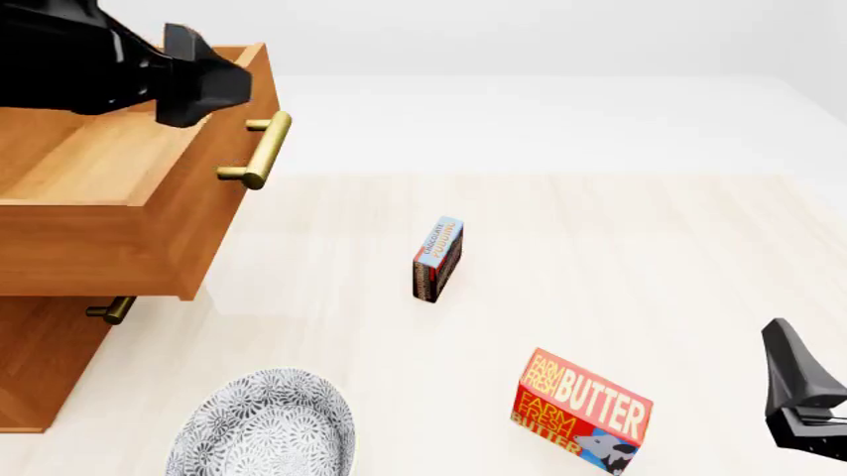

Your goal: Put the chocolate pudding in the top drawer of the cabinet and close it.

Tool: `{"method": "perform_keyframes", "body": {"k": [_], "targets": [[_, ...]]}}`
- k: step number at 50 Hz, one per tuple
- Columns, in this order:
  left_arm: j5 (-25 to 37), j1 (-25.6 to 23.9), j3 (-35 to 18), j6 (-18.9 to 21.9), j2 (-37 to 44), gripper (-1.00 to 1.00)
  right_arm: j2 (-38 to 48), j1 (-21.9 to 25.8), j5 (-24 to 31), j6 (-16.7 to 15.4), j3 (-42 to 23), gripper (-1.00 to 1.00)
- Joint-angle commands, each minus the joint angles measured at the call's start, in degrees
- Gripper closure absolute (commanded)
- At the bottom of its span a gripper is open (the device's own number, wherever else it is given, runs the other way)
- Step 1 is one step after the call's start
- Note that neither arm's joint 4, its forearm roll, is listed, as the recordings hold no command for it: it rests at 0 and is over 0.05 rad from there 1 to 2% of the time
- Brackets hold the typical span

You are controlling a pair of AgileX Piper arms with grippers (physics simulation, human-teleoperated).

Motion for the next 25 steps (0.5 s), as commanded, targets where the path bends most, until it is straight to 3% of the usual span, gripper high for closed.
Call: {"method": "perform_keyframes", "body": {"k": [1,8,19,25], "targets": [[-0.75,-1.3,-3.45,3.88,-1.29,-1.0,-0.55,-0.04,0.49,-0.04,-0.07,-1.0],[-1.01,-1.54,-2.66,5.08,-2.51,-1.0,-1.19,-0.09,1.08,-0.02,-0.18,-1.0],[-7.31,-1.04,5.6,5.15,-9.09,-1.0,-1.93,-0.29,1.57,-0.09,-0.2,-1.0],[-9.11,-2.49,7.14,6.32,-11.96,-1.0,-2.02,-0.29,1.47,-0.44,-0.03,-1.0]]}}
